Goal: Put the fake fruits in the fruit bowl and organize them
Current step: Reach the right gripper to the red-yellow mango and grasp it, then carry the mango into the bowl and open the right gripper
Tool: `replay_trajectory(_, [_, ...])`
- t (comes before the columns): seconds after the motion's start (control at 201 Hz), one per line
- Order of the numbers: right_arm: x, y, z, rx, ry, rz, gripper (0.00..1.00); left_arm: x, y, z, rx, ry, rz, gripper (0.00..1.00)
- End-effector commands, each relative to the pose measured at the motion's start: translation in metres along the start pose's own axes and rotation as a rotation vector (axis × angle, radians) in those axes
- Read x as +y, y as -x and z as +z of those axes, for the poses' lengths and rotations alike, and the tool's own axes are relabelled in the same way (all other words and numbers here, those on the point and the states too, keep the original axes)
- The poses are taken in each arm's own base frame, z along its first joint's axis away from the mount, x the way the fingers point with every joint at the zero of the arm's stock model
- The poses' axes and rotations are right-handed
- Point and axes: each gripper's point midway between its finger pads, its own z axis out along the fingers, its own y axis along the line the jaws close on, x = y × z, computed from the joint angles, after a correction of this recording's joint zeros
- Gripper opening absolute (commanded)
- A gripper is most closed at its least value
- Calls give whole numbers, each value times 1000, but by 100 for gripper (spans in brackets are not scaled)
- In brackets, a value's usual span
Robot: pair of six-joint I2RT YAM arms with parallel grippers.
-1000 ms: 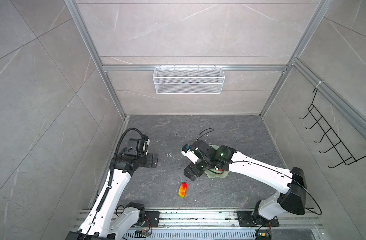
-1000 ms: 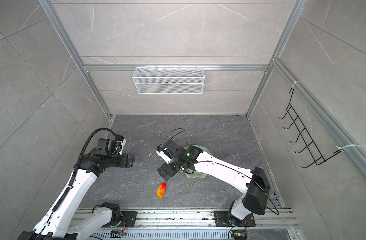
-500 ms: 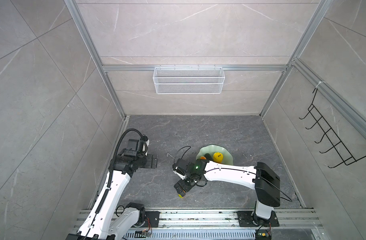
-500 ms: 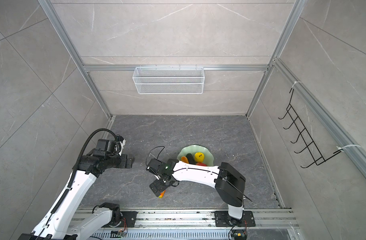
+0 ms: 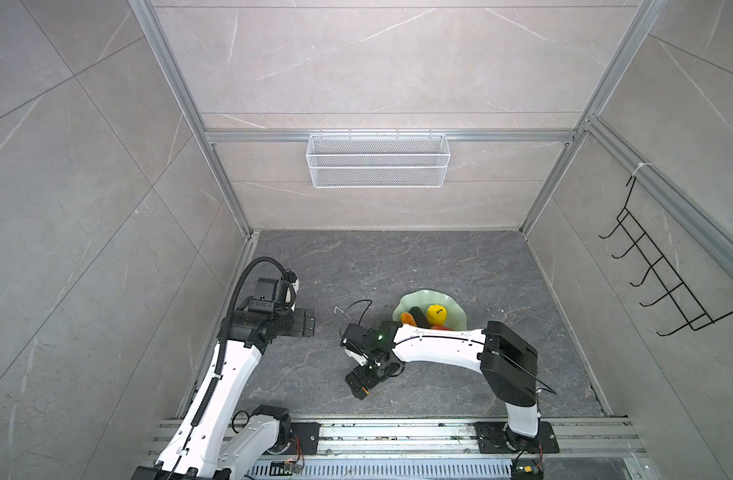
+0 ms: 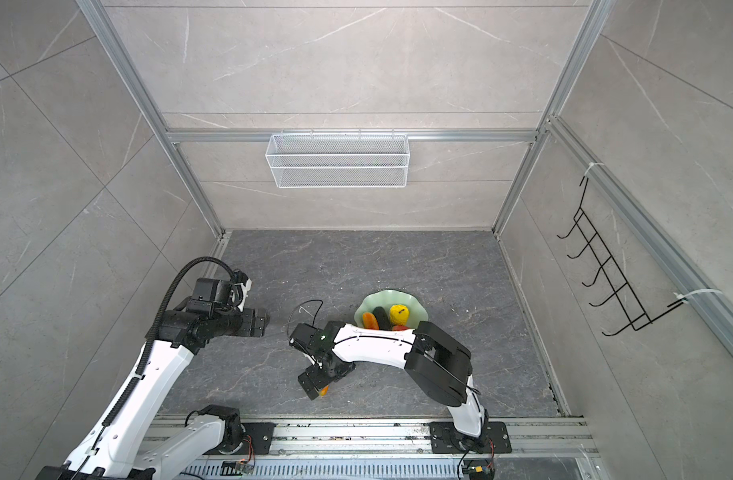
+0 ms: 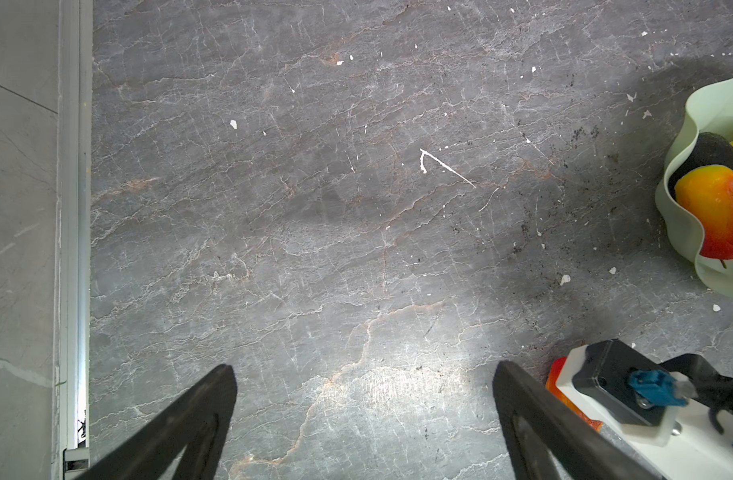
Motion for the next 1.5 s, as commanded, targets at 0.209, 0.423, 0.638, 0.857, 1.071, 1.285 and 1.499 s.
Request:
replay_trajectory(0.209, [6,22,12,-16,0,-7,96,2,3,-11,-28,13,-3,100])
replay_trajectory(0.423, [0,32,14,-34,-30,0,84,3,1,-10,-23,14,-5,100])
replay_trajectory(0.638, [-10,35,21,-17,-90,-4,55,3,-2,-11,-27,18,-5,100])
replay_trajectory(0.857, [-13,36,3,-42,-117,-29,36,4,-2,-10,-25,20,-3,100])
replay_trajectory(1.071, [-26,38,-62,-174,-130,-32,28,1,0,-6,-23,7,-2,100])
replay_trajectory(1.285, [-103,31,-130,-395,-203,152,28,-3,5,-2,-23,-17,-4,100])
replay_trajectory(1.499, [-173,21,-159,-542,-310,302,27,-5,10,-4,-31,-24,-3,100])
